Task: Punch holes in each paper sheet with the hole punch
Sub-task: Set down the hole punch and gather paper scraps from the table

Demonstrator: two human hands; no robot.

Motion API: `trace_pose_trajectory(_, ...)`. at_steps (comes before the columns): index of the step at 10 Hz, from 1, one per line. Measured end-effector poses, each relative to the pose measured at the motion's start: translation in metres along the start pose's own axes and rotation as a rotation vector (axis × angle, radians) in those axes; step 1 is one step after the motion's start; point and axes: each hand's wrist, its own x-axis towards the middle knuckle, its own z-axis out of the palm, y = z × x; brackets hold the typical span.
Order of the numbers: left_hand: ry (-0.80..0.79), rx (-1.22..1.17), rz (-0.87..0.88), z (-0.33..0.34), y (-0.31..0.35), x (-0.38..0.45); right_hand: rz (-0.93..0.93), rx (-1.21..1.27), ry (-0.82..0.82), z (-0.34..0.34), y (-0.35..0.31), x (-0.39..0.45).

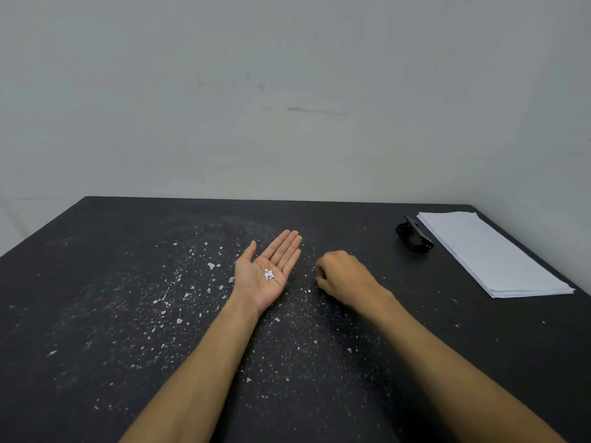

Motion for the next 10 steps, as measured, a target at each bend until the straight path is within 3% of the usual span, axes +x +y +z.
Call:
trace_pose_trajectory(2,-0.008,0.000,0.005,-0.001,0.000,-0.001,-0.050,0.155,-0.041,0.005,-0.003,-0.006)
trace_pose_trajectory(5,-0.005,0.002,0.001,0.000,0.000,-0.001,-0.152,0.178,-0.095,-0.004,0.002,-0.011)
trace_pose_trajectory(10,-0.008,0.008,0.000,0.000,-0.001,-0.002,-0.397,-0.176,0.027,0.006,-0.011,-0.012)
